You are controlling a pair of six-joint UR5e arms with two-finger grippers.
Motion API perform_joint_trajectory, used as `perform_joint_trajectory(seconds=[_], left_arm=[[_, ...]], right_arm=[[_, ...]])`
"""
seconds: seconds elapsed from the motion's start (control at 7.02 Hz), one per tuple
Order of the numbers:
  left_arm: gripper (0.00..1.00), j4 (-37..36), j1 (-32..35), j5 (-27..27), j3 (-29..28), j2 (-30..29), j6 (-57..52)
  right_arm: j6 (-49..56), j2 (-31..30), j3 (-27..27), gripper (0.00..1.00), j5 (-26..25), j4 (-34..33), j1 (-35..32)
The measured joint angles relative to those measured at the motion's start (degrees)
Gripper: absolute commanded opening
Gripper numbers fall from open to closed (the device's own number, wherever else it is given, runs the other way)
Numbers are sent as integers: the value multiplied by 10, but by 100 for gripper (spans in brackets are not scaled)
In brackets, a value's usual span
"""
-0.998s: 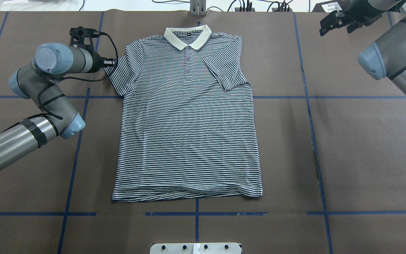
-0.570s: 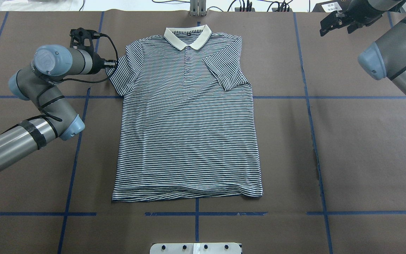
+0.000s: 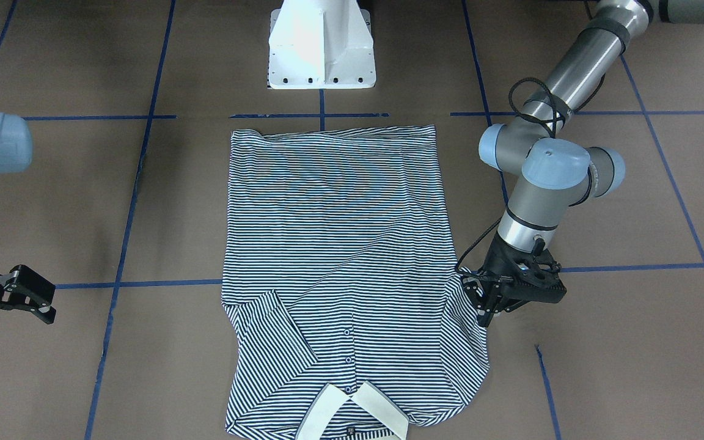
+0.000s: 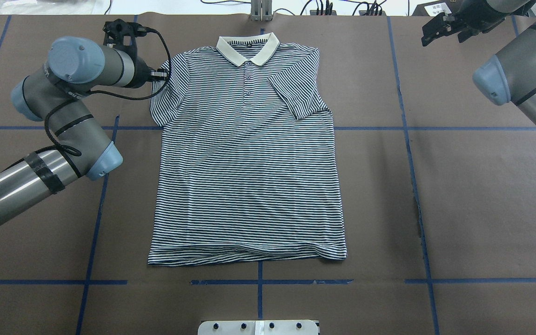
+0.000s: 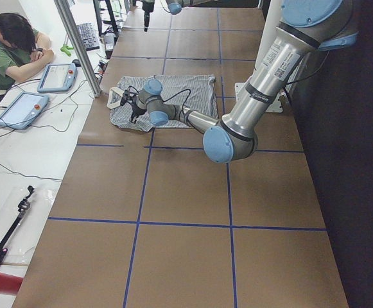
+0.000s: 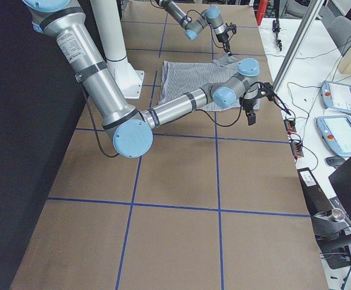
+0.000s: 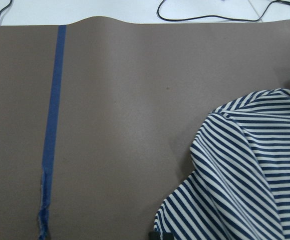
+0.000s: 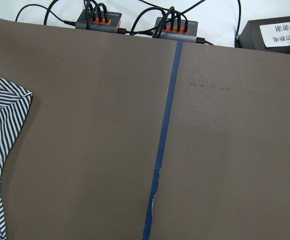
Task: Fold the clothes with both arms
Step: 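Move the left gripper to the short sleeve nearest it, then fold the sleeve inward over the shirt with the left gripper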
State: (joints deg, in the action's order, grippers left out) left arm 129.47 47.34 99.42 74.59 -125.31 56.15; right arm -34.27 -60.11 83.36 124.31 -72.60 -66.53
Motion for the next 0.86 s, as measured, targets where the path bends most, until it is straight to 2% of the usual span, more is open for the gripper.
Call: perform_joint_trajectory(seconds=[0.14, 0.29, 0.43, 0.57, 0.71, 0.86], left_arm=[[0, -70, -4, 1, 32, -18, 14], [0, -120, -14, -1, 29, -52, 42], [0, -144, -31, -11, -6, -95, 70], [29, -150, -49, -29, -54, -136, 95], [99, -150, -60, -42, -90, -161, 108], [100, -150, -65, -47, -106, -171, 99]], right_arm=[[-2, 0, 1, 100, 0, 0, 0], [-2, -1, 1, 100, 0, 0, 0], [-3, -1, 1, 100, 0, 0, 1], [-3, -2, 1, 100, 0, 0, 1], [-4, -2, 1, 100, 0, 0, 2], [-4, -2, 1, 100, 0, 0, 3]])
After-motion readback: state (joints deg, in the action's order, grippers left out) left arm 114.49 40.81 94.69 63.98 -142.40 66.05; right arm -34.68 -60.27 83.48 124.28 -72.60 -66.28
